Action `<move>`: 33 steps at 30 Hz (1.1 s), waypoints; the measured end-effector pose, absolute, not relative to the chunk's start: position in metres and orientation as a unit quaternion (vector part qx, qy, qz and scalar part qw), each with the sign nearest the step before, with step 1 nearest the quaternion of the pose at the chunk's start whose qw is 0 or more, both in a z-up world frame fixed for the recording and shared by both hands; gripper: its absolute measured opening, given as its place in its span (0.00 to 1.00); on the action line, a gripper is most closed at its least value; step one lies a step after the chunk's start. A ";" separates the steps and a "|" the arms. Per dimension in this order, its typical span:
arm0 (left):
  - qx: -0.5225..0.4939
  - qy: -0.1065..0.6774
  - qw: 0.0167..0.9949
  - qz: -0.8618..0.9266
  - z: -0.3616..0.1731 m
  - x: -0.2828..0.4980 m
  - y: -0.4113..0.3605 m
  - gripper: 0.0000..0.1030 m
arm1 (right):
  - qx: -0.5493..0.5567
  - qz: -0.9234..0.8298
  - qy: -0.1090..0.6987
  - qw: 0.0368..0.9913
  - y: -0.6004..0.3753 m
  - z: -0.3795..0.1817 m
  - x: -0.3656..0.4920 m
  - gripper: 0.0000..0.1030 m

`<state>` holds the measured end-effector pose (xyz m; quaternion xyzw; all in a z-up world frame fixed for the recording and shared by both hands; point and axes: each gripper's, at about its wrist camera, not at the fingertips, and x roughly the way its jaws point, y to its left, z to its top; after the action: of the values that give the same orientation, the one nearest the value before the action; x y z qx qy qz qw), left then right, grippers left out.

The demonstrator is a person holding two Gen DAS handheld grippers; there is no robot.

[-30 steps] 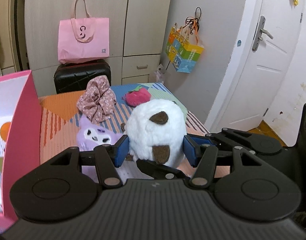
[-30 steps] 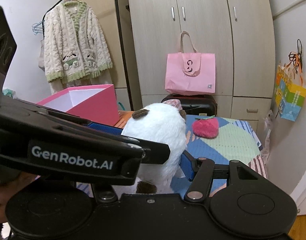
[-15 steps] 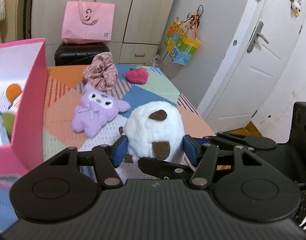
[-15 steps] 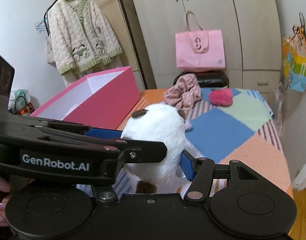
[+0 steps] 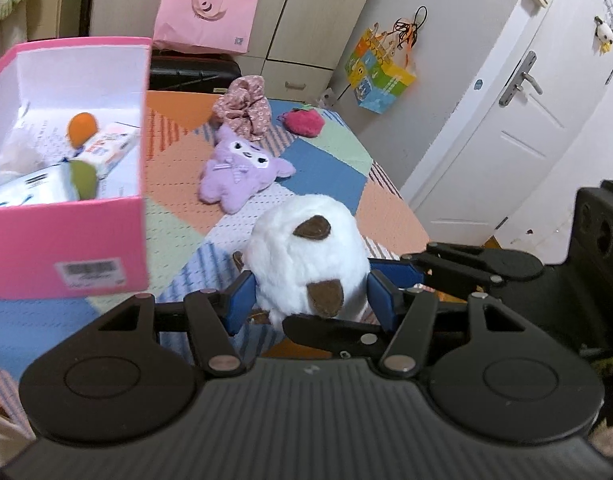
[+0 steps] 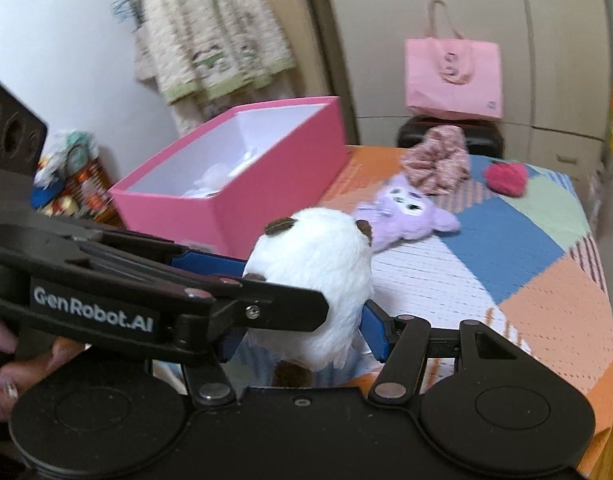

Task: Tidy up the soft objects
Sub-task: 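Lift and carry the white plush toy over the pink box with both tools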

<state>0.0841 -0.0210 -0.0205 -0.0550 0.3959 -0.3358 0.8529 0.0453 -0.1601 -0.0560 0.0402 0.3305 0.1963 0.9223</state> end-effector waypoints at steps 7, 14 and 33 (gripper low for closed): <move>-0.022 0.392 0.862 -0.321 -0.003 0.061 0.014 0.57 | 0.005 0.254 0.340 0.906 -0.124 -0.043 0.039 0.63; -0.012 0.402 0.863 -0.306 0.021 0.057 0.045 0.57 | -0.036 0.290 0.330 0.897 -0.090 -0.023 0.036 0.64; -0.023 0.321 0.901 -0.292 0.063 0.099 0.102 0.58 | -0.106 0.301 0.263 0.910 -0.037 0.030 0.091 0.65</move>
<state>0.0992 0.1020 0.0633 -0.0234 0.3207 -0.2917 0.9008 0.0913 -0.0365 0.0298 -0.1061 0.2631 0.3013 0.9103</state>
